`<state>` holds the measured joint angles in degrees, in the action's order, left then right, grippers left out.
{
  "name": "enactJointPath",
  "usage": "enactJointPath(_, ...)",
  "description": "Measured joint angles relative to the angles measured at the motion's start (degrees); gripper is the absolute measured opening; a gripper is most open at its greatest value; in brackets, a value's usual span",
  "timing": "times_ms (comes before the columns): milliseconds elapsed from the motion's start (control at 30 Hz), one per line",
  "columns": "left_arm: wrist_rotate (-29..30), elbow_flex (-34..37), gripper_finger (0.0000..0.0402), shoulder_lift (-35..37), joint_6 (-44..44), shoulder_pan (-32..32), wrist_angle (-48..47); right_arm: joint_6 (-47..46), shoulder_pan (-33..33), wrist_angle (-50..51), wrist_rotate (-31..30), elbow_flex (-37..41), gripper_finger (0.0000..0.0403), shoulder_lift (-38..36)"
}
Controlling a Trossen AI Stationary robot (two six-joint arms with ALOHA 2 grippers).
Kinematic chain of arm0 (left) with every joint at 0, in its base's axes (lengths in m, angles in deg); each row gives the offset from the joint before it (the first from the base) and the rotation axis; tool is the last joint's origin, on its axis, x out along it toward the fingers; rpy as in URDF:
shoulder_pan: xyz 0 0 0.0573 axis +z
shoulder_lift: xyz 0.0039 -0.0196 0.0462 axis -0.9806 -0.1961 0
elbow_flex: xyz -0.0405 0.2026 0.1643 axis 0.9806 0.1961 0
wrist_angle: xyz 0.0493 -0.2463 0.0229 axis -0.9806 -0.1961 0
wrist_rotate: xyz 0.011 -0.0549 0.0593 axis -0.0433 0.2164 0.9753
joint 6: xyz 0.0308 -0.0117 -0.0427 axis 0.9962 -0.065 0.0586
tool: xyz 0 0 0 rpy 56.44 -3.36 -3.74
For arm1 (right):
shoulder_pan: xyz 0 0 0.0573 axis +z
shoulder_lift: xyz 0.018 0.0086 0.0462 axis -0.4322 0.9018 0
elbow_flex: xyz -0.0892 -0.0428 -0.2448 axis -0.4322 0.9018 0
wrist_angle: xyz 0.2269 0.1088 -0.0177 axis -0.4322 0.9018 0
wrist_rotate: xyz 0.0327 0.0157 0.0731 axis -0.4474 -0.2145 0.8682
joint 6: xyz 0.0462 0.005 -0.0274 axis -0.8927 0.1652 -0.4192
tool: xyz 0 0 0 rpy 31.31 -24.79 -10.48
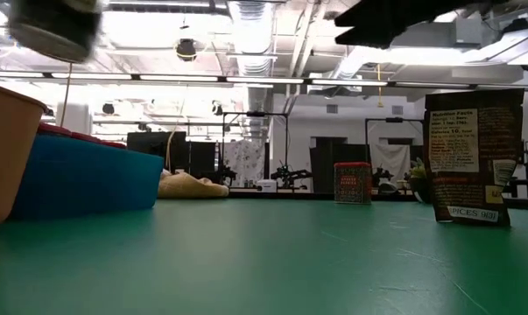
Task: Sort spices by type
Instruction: Put the gold seasoning bottle into the red bin
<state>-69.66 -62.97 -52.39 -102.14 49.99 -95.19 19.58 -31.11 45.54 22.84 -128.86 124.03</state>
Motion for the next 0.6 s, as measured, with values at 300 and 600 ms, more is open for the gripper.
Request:
enactJointPath(300, 7.4, 3.2, 0.0271, 0.0, -26.9, -12.8, -10.0, -0.8, 3.1, -2.0, 0.1, 2.3, 0.0352, -1.4)
enactJointPath(600, 7.2, 3.8, 0.0272, 0.0, -42.6, -21.7, -15.8, -1.0, 6.2, -4.7, 0.1, 2.4, 0.0352, -0.6)
